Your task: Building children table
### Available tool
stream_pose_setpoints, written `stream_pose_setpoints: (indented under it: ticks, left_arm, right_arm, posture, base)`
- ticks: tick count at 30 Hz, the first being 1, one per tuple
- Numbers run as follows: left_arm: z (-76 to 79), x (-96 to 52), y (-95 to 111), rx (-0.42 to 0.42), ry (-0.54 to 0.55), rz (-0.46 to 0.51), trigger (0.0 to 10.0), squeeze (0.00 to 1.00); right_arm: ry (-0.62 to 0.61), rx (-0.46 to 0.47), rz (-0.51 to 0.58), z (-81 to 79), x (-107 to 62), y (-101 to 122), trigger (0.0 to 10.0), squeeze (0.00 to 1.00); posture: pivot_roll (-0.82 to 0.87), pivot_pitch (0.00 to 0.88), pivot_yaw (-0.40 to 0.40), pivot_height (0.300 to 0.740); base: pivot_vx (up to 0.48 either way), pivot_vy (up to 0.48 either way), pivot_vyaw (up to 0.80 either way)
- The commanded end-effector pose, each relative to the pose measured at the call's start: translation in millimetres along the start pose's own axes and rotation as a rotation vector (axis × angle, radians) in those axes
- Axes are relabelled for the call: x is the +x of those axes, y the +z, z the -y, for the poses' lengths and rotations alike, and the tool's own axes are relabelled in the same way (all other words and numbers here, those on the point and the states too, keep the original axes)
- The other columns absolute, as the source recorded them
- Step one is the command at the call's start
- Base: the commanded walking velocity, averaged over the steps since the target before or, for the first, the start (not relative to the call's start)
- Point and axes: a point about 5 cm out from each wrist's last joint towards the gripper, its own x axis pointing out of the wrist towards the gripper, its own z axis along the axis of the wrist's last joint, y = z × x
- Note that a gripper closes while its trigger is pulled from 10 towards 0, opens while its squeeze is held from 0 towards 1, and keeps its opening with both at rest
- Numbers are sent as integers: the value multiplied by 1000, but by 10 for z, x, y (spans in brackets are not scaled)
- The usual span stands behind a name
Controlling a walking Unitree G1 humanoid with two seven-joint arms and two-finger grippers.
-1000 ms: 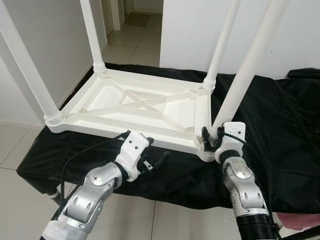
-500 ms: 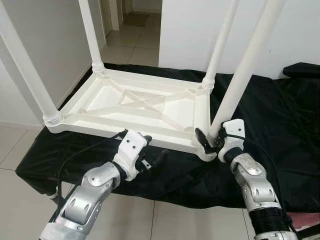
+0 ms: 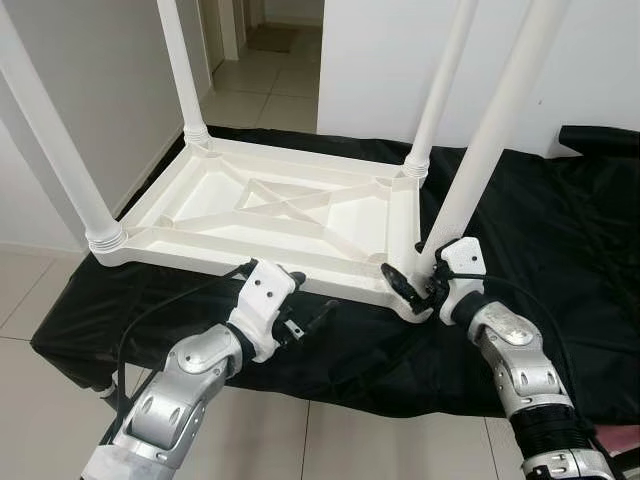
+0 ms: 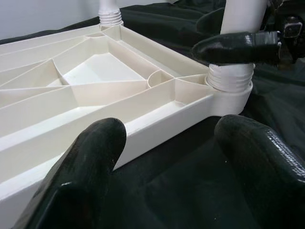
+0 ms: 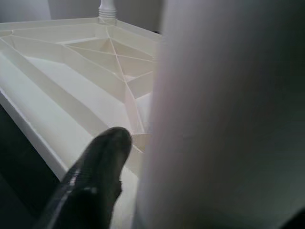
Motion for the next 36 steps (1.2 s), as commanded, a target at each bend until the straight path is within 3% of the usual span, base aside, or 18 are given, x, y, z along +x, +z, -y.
stream_pose_setpoints:
  ticks: [1,7,8,9,10,16,18,21,29,36]
  left_arm:
    - [-21,-1,-14,9,6,-17,10000,0]
    - [-16,-4,-17,8,9,-18,10000,0]
    - [-16,-5,-16,7,10,-17,10000,0]
    - [-16,-5,-16,7,10,-17,10000,0]
    - [-16,-7,-15,8,12,-16,10000,0]
    - [-11,0,-20,5,11,-16,10000,0]
    - [-11,3,-20,4,11,-16,10000,0]
    - [-11,3,-20,4,11,-16,10000,0]
    - [-22,-1,-25,6,4,-21,10000,0]
    - [-38,2,-20,12,-1,-23,10000,0]
  right_arm:
    - [34,3,-6,-31,13,-23,0,0]
    - [80,26,-33,-91,-28,-121,0,0]
    - [68,27,-39,-90,-28,-129,6627,0]
    - [68,27,-39,-90,-28,-129,6627,0]
    - [54,46,-41,-93,-25,-133,10000,0]
    - [-45,107,-24,-96,-4,-94,10000,0]
    - [-167,135,-15,-86,-9,-74,10000,0]
    - [-196,146,-15,-83,-14,-73,10000,0]
    - [-465,228,-35,-260,-30,-78,10000,0]
    - [-597,257,-73,-399,-7,-85,10000,0]
  posture:
    - [74,9,-1,740]
    - [75,11,-6,740]
    - [76,12,-8,740]
    - [76,12,-8,740]
    - [74,14,-8,740]
    - [70,13,-9,740]
    - [69,17,-6,740]
    - [69,17,-6,740]
    - [65,21,6,740]
    - [63,16,11,740]
  base:
    - [0,0,0]
    - [0,0,0]
    - [0,0,0]
    - [0,0,0]
    - [0,0,0]
    - [0,0,0]
    - [0,0,0]
    - [0,0,0]
    - [0,0,0]
    - [0,0,0]
